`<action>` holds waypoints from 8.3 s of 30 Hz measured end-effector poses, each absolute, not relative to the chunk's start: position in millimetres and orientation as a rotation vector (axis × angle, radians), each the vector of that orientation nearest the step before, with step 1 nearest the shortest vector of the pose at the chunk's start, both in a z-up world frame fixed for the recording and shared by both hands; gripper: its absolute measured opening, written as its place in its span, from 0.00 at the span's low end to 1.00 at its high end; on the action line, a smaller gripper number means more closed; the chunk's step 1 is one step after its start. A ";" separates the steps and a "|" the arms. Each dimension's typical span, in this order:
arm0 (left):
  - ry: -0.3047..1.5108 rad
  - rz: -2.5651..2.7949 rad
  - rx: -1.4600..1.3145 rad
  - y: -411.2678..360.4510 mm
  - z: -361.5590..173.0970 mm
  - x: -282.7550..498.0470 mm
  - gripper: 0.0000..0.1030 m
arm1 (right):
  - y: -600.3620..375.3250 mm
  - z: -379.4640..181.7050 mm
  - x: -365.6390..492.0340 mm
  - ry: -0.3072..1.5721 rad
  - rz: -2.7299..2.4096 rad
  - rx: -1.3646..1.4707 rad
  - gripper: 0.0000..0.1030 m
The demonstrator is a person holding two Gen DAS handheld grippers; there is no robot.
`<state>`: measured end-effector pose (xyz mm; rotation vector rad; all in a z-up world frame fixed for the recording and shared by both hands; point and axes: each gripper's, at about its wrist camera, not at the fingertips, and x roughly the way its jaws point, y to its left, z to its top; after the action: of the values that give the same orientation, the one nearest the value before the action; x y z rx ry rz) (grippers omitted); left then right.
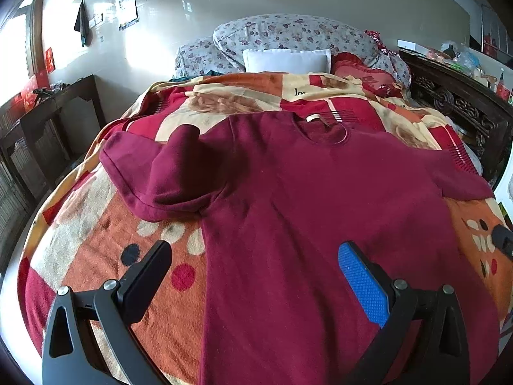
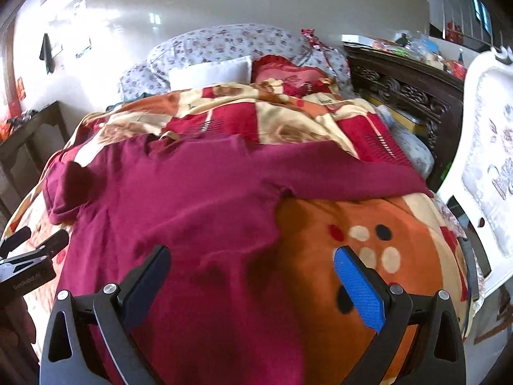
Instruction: Fold small clothes
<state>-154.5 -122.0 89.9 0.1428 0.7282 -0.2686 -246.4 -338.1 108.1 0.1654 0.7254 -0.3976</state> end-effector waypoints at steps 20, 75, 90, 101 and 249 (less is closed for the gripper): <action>0.706 -0.305 0.163 -136.4 88.4 -170.2 1.00 | -333.4 99.7 -236.4 0.737 -0.416 0.189 1.00; 0.790 -0.271 0.135 -112.8 59.2 -106.6 1.00 | -287.8 70.5 -123.6 0.822 -0.304 0.149 1.00; 0.816 -0.150 0.002 -29.3 73.4 -31.6 1.00 | -257.3 50.3 -47.8 0.840 -0.258 0.109 1.00; 0.887 0.032 -0.168 86.9 67.3 78.1 1.00 | -239.2 22.9 -31.7 0.873 -0.179 0.058 1.00; 0.805 -0.402 0.004 -83.1 73.8 -18.5 0.80 | -408.8 118.5 -126.2 0.865 -0.225 0.159 0.74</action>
<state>-18.5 -83.1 73.8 0.0044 0.8054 -0.4016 -126.2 -408.8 118.5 0.1592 0.8649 -0.2254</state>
